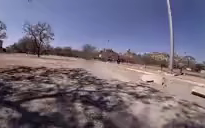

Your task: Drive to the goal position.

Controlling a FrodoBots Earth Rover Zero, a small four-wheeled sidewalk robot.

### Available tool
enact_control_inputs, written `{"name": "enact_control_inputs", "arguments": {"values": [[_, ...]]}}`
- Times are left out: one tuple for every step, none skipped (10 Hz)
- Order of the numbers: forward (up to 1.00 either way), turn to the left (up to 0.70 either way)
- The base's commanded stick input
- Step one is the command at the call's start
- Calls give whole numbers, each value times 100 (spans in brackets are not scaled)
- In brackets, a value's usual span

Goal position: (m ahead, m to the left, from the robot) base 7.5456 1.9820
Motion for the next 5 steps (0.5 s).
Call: {"name": "enact_control_inputs", "arguments": {"values": [[100,0],[100,0],[100,0],[100,0],[100,0]]}}
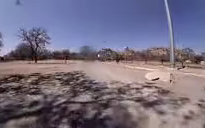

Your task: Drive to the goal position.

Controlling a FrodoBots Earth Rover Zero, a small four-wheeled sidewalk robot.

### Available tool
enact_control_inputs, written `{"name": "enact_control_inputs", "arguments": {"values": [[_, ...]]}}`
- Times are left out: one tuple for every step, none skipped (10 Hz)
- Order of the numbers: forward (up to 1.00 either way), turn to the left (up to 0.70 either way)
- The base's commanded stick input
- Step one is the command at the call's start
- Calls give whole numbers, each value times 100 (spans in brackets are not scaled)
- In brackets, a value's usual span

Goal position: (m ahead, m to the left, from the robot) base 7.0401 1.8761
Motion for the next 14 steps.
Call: {"name": "enact_control_inputs", "arguments": {"values": [[100,0],[100,0],[100,0],[100,0],[100,0],[100,0],[100,0],[100,0],[100,0],[100,0],[100,0],[100,0],[100,0],[100,0]]}}
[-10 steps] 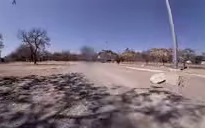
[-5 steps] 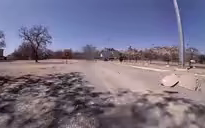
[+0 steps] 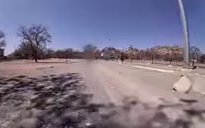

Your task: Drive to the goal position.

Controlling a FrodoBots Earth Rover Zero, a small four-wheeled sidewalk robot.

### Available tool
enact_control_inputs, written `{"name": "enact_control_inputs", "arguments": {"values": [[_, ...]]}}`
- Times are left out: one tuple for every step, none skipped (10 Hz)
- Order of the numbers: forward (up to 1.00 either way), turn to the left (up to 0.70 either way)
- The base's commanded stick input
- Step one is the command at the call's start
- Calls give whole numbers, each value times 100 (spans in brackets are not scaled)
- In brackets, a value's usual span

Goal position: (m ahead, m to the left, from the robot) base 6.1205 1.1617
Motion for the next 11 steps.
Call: {"name": "enact_control_inputs", "arguments": {"values": [[100,0],[100,0],[100,0],[100,0],[100,0],[100,0],[100,0],[100,0],[100,0],[100,0],[100,0]]}}
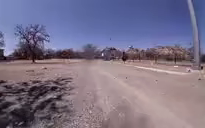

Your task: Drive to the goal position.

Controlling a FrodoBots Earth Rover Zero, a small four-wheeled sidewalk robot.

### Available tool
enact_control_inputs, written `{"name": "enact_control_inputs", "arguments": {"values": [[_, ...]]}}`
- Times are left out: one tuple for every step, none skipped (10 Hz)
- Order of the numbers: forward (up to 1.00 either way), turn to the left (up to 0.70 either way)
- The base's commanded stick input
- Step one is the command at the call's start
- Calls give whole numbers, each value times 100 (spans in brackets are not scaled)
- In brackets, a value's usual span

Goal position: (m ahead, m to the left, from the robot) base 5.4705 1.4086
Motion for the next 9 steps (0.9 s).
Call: {"name": "enact_control_inputs", "arguments": {"values": [[100,0],[100,0],[100,0],[100,0],[100,0],[100,0],[100,0],[100,0],[100,0]]}}
